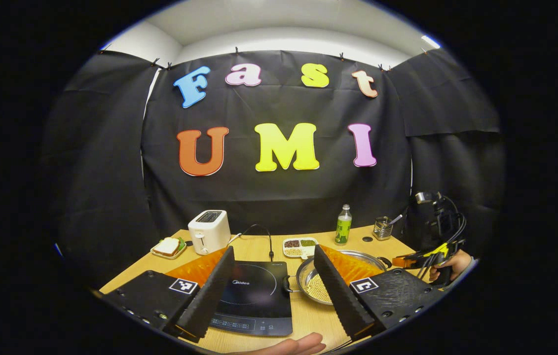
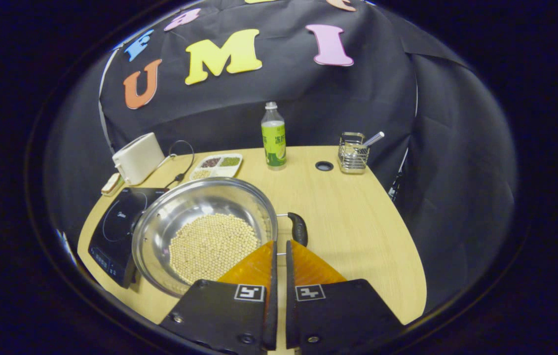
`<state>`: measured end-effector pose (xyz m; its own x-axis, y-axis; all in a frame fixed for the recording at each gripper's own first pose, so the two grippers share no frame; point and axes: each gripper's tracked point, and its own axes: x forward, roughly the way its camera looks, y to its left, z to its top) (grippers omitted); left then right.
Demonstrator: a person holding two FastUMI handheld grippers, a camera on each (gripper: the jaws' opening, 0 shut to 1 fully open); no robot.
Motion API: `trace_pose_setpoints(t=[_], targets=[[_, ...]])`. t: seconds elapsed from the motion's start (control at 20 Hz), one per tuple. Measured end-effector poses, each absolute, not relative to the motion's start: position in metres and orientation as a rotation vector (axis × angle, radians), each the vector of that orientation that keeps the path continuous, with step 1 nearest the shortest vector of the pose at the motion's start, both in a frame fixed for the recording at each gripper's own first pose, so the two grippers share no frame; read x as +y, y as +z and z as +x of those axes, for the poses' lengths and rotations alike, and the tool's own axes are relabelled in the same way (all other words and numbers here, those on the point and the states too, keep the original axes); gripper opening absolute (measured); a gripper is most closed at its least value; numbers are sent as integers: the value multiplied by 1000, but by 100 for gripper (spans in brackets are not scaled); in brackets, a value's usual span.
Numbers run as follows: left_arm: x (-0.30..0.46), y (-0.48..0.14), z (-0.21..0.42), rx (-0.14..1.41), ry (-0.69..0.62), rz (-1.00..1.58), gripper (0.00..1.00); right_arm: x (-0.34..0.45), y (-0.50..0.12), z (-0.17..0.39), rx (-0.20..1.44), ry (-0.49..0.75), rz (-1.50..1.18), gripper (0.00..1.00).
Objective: First push the handle of the pot to place it horizontally, then grasp the pot with both hands and set it on the induction cooktop.
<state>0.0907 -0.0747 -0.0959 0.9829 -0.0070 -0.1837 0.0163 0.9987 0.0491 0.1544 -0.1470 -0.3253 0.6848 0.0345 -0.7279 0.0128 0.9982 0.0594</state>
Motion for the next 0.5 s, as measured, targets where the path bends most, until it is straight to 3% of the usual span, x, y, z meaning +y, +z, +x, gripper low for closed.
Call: trace_pose_setpoints(t=[0.05, 0.25, 0.5], targets=[[-82, -105, 97, 203, -27, 44, 96, -150, -321, 153, 803, -1, 55, 16], [-95, -133, 118, 280, -53, -4, 97, -156, -291, 153, 691, -13, 42, 100], [-101, -180, 148, 426, -57, -51, 96, -149, -280, 154, 673, 19, 60, 97]])
